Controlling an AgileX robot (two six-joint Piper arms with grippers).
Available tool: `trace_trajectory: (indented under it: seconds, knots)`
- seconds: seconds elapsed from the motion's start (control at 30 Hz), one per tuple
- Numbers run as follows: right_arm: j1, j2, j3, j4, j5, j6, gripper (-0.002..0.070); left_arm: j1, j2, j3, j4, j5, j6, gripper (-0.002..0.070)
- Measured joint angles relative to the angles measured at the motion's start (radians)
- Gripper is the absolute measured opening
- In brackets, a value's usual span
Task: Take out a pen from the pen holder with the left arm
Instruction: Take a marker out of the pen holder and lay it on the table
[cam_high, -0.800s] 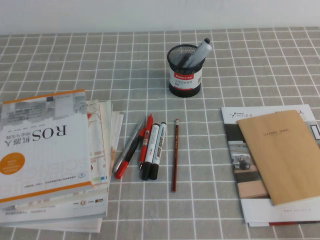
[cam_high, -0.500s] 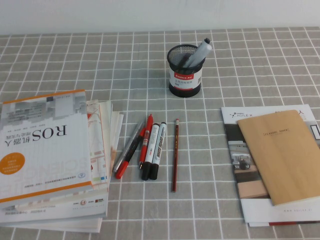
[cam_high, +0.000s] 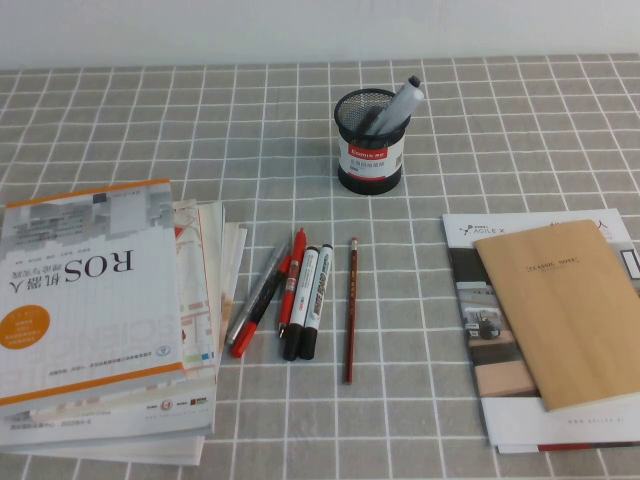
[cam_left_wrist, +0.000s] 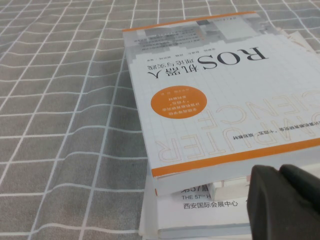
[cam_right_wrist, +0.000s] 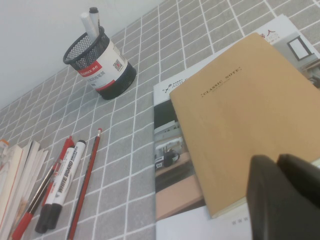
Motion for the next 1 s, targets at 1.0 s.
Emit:
trace_trajectory:
  seconds: [1.0]
  knots:
    - [0.0, 0.0, 0.0, 0.0, 0.0, 0.0, -0.0013, 0.0, 0.0, 0.001, -0.977, -0.663, -0.18, -0.0002]
